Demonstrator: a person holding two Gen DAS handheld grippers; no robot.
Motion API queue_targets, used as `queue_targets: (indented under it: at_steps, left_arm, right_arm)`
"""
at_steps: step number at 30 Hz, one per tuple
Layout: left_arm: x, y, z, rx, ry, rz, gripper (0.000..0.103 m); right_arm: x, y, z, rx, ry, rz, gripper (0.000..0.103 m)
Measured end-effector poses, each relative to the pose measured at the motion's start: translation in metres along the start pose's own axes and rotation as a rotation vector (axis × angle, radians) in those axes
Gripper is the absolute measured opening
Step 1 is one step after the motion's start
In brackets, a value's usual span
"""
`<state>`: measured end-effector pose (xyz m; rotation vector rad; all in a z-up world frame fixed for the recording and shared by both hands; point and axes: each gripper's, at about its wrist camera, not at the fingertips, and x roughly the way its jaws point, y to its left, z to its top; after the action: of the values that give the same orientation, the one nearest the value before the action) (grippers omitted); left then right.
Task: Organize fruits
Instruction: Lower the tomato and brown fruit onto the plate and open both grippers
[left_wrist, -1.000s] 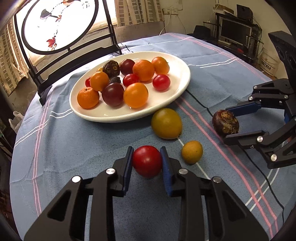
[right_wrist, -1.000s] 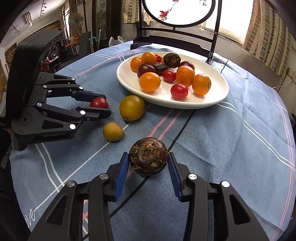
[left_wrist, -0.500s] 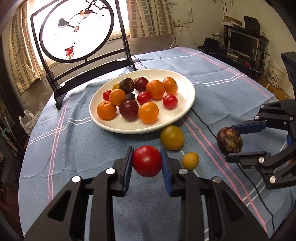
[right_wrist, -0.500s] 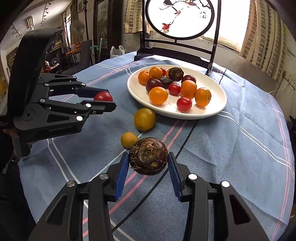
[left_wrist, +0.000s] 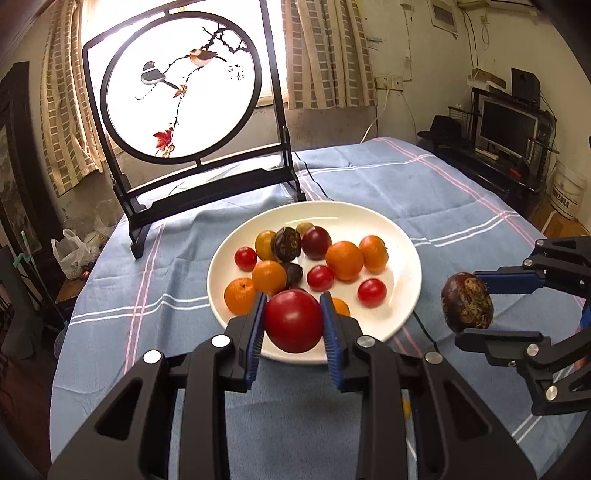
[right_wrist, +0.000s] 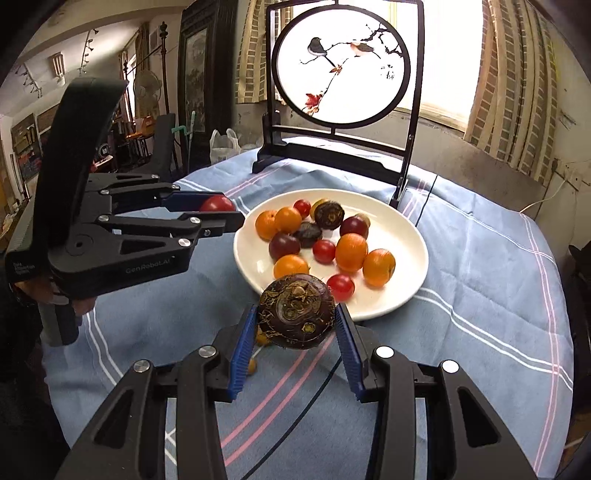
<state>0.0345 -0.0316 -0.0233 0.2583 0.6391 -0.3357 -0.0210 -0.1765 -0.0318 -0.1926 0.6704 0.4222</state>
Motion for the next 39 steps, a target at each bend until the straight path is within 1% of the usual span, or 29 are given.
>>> queue_targets:
  at_steps: [5,11,22,39]
  left_arm:
    - [0.019,-0.003,0.019,0.006,-0.01,0.026,0.028]
    - [0.044,-0.002,0.024,0.015,0.016,0.028,0.028]
    - [0.074,0.0,0.027,0.024,0.057,0.035,0.029]
    - [0.095,0.003,0.032,0.022,0.083,0.053,0.029]
  right_arm:
    - [0.018,-0.019,0.024,0.041,-0.022,-0.007,0.043]
    - [0.045,-0.04,0.04,0.086,-0.015,-0.007,0.043]
    - [0.073,-0.057,0.052,0.119,0.003,-0.013,0.043]
    - [0.101,-0.07,0.069,0.149,0.032,-0.038,0.043]
